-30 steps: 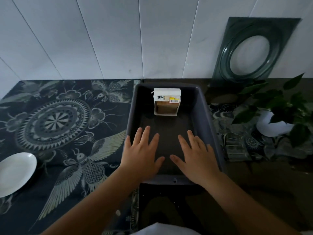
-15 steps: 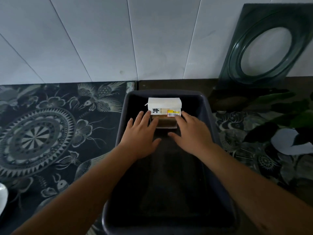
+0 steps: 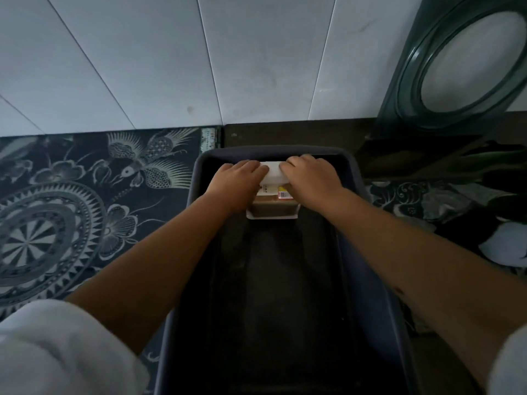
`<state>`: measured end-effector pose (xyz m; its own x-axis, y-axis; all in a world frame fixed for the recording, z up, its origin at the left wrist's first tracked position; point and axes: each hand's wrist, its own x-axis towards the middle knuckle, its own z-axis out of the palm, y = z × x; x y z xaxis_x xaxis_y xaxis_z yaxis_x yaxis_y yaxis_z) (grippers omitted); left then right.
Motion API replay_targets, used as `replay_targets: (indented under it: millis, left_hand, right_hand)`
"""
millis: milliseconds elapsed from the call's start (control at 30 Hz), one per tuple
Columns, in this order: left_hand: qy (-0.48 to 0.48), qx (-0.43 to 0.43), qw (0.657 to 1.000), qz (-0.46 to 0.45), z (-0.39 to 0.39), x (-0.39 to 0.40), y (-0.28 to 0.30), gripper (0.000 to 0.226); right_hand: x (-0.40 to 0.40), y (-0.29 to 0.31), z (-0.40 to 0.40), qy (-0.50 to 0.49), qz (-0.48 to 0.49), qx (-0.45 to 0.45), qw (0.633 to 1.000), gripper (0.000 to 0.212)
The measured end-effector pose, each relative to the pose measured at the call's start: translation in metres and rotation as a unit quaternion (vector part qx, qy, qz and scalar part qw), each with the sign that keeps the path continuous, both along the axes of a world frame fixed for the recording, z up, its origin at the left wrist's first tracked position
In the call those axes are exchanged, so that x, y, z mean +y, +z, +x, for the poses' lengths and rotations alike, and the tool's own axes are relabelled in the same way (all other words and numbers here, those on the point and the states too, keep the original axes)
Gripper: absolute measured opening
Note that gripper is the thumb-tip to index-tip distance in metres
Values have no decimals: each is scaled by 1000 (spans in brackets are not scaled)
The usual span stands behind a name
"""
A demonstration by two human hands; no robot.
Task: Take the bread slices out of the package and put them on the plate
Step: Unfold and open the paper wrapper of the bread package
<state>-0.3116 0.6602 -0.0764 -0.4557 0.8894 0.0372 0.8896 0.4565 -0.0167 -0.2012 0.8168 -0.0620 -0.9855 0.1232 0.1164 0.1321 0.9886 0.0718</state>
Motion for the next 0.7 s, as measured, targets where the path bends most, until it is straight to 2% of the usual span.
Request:
replay_targets:
  millis: [267,367,567,700]
  left_hand:
    - [9,14,999,-27,-13,11,5,35]
    - [1,20,999,-29,-11,12,9,29]
    - [-15,11,1000,-15,4,0,16,30]
    - [-25,16,999,-13,25,-21,21,32]
  right_hand:
    - [11,-5,-9,36,39,-6,999,22]
    - [14,-6,-7,37,55,-4,998,24]
    - [8,-6,9,56,49,14,997,35]
    - [-5,-3,33,77,44,35,995,29]
